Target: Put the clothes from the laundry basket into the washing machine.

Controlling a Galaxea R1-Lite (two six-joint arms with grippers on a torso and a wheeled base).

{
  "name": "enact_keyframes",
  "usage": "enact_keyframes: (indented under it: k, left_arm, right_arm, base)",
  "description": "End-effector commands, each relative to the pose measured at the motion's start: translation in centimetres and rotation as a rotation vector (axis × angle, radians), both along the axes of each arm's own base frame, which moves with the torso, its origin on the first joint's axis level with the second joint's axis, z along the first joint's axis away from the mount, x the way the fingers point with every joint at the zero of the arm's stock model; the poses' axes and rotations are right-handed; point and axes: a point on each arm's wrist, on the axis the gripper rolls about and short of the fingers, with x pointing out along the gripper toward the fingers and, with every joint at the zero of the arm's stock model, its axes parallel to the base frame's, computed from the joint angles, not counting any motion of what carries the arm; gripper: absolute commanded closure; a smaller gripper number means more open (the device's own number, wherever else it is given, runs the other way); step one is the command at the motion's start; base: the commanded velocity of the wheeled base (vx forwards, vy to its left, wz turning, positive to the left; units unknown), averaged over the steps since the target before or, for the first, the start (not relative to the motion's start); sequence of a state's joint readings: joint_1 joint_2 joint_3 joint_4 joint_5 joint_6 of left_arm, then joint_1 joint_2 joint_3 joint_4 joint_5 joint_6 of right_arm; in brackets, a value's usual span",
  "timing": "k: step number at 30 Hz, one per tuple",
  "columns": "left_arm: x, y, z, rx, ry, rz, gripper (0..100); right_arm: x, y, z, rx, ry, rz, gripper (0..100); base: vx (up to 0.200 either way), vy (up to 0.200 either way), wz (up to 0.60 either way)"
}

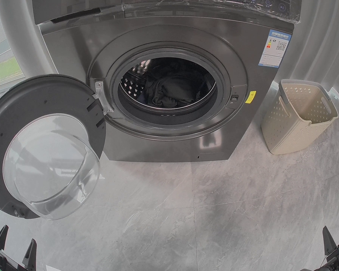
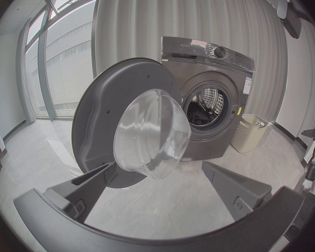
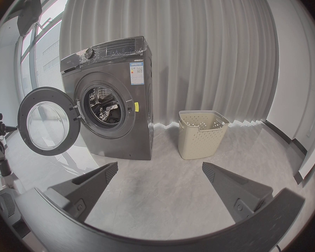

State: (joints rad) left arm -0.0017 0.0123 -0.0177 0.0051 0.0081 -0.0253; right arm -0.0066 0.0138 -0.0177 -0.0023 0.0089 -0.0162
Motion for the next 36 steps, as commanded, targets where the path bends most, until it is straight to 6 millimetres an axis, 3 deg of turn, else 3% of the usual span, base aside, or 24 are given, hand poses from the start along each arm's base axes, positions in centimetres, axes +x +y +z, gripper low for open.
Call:
enact_keyframes:
  k: [1,6,15,21,36]
  left_arm:
    - [0.04,0.00,-0.51,0.001,0.005,-0.002,0]
    - [0.04,-0.01,-0.51,0.002,0.005,-0.005,0]
    - [0.04,-0.01,-0.51,-0.001,0.005,-0.005,0]
    - [0.04,-0.02,-0.50,-0.001,0.003,-0.008,0]
    - [0.04,-0.02,-0.50,0.001,0.003,-0.009,0]
  right_arm:
    - [0.11,0.00,-0.49,0.001,0.014,0.001,0]
    - [0.11,0.00,-0.49,0.002,0.014,0.001,0]
    - [0.11,0.00,-0.49,0.004,0.014,-0.001,0]
    - [0.11,0.00,-0.49,0.002,0.014,-0.001,0]
    - [0.11,0.00,-0.49,0.002,0.014,-0.001,0]
  base:
    - [0.000,0.000,0.00]
    - [0.000,0.000,0.00]
    - [-0.200,0.000,0.00]
    - [0.000,0.000,0.00]
    - [0.000,0.200,0.00]
